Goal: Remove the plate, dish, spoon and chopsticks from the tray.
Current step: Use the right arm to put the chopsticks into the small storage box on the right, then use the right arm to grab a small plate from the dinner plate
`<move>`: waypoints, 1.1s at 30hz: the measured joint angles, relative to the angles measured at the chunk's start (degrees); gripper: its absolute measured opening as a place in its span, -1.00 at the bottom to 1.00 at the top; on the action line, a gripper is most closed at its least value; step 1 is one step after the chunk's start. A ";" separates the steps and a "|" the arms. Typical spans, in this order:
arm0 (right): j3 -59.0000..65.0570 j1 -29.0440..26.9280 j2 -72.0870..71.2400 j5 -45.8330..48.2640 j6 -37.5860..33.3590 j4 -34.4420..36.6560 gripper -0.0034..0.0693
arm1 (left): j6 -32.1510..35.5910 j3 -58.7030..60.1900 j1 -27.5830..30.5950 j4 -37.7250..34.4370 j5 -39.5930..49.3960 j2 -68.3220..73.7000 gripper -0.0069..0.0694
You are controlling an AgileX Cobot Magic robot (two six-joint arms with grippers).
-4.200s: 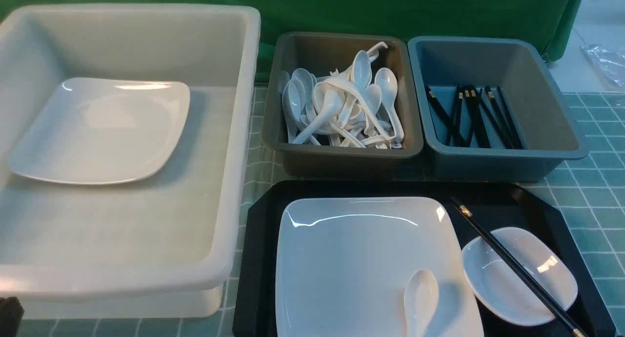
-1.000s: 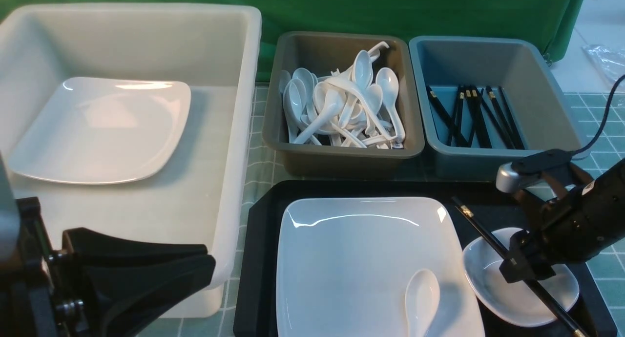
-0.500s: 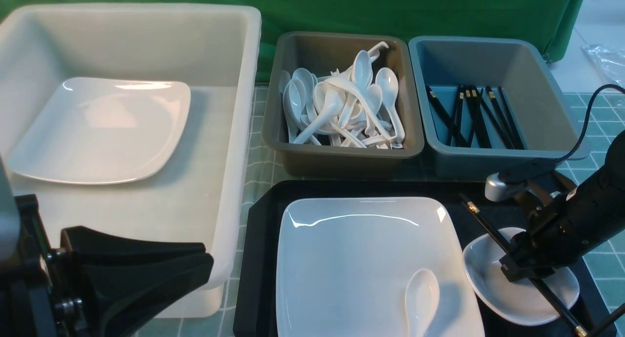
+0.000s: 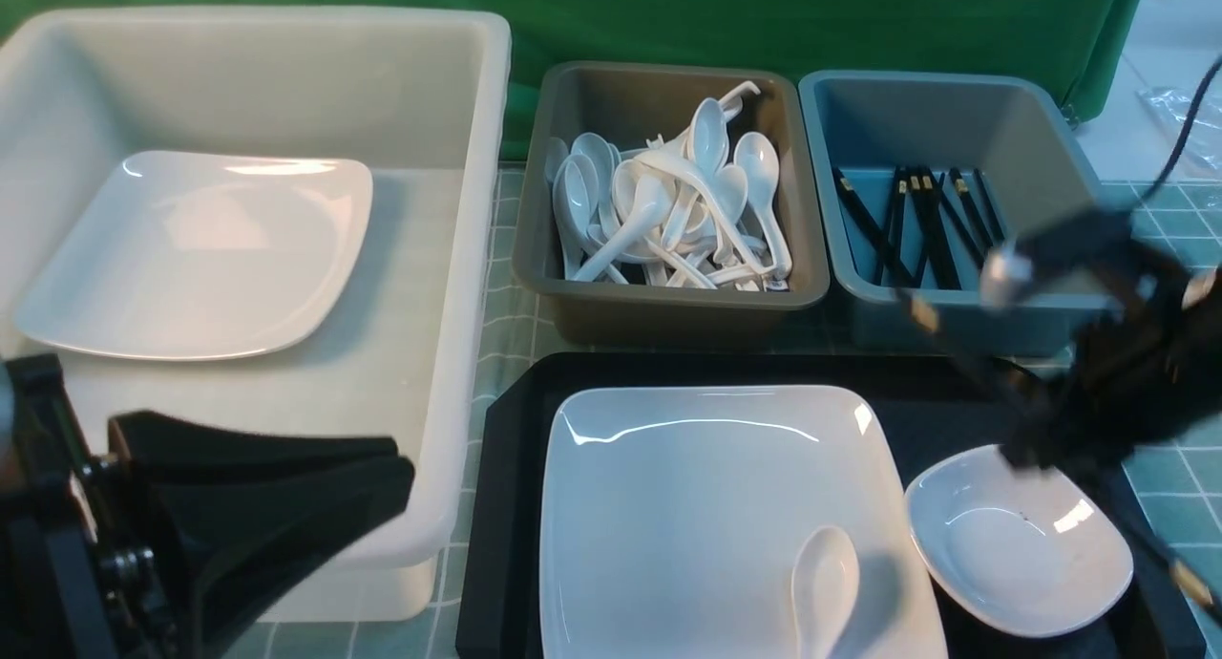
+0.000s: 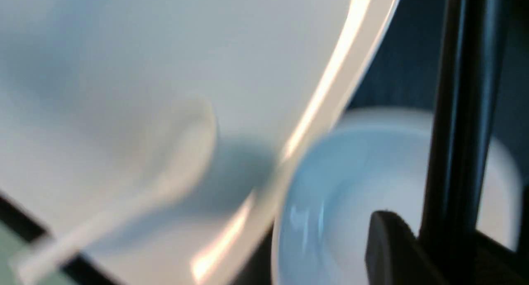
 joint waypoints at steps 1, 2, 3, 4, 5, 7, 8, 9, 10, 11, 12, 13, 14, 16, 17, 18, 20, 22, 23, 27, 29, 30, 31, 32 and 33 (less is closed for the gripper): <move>-3.12 -0.04 -0.33 -1.22 2.37 0.55 -0.60 | 0.00 0.00 0.00 0.00 -0.92 0.00 -0.77; -6.58 -0.31 0.26 -2.35 4.47 0.78 -0.60 | 0.00 0.00 0.00 0.00 -1.74 0.00 -0.77; -9.73 -0.76 1.85 -3.53 7.20 1.12 -0.60 | 0.00 0.00 0.00 0.00 -2.37 0.00 -0.77; -13.10 -1.30 3.47 -4.26 8.98 1.33 -0.60 | 0.00 0.00 0.00 0.00 -2.74 0.00 -0.77; -13.78 -1.41 4.42 -4.49 9.83 1.33 -0.60 | 0.00 0.00 0.00 0.00 -2.80 0.00 -0.77; -23.13 -2.62 11.78 -5.99 14.05 1.63 -0.60 | 0.00 -0.15 0.00 0.00 -3.50 0.00 -0.77; -26.00 -2.91 15.35 -6.51 15.20 1.63 -0.60 | 0.00 -0.14 0.00 0.00 -3.63 0.00 -0.77; -31.01 -3.16 19.71 -7.52 17.01 1.67 -0.60 | 0.00 -0.14 0.00 0.00 -3.62 0.00 -0.77; -34.55 -3.47 23.22 -8.38 18.43 1.67 -0.60 | -0.14 -0.14 0.00 0.00 -3.75 0.00 -0.77; -35.23 -3.47 24.57 -8.69 19.00 1.67 -0.60 | -0.24 -0.14 0.00 0.00 -3.75 0.00 -0.77; -39.29 -3.59 27.77 -9.35 20.45 1.59 -0.60 | -0.45 -0.14 0.00 0.00 -3.75 0.00 -0.77; -41.79 -3.72 30.63 -9.72 21.99 1.40 -0.60 | -0.58 -0.14 0.00 0.00 -3.75 0.00 -0.77; -44.10 -3.87 32.67 -9.96 23.24 0.88 -0.59 | -0.59 -0.14 0.00 0.00 -3.75 0.00 -0.77; -49.27 -4.14 37.13 -10.23 26.41 -0.45 -0.47 | -0.59 -0.14 0.00 -0.05 -3.75 0.00 -0.77; -51.38 -4.41 38.77 -10.23 28.05 -1.80 -0.27 | -0.59 -0.14 0.00 -0.05 -3.75 0.00 -0.77; -52.10 -4.50 39.47 -9.85 29.19 -2.74 -0.13 | -0.59 -0.14 0.00 -0.05 -3.75 0.00 -0.77; -52.78 -4.59 40.19 -7.93 31.33 -5.08 0.32 | -0.59 -0.14 0.00 -0.05 -3.68 0.00 -0.77; -52.94 -4.64 39.84 -5.78 31.55 -6.14 0.58 | -0.59 -0.14 0.00 -0.05 -3.39 0.00 -0.77; -52.94 -4.64 39.44 -4.40 31.39 -6.61 0.64 | -0.59 -0.14 0.00 -0.05 -3.31 0.00 -0.77; -52.94 -4.64 36.37 2.91 30.21 -9.55 0.54 | -0.63 -0.14 0.00 0.00 -2.56 0.00 -0.77; -52.94 -4.39 33.76 8.14 28.12 -11.22 0.28 | -0.63 -0.14 0.00 0.13 -1.56 0.00 -0.77; -52.94 -4.09 32.12 11.18 26.94 -12.21 0.12 | -0.63 -0.14 0.00 0.20 -0.90 0.00 -0.77; -52.69 -3.83 30.75 13.88 25.84 -12.92 -0.02 | -0.63 -0.19 0.00 0.26 -0.18 0.00 -0.77; -51.81 -3.16 28.55 16.13 24.94 -13.91 -0.20 | -0.63 -0.16 0.00 0.33 0.71 0.00 -0.77; -50.79 -2.57 26.92 18.05 24.22 -14.65 -0.29 | -0.63 -0.16 0.00 0.37 1.08 0.00 -0.77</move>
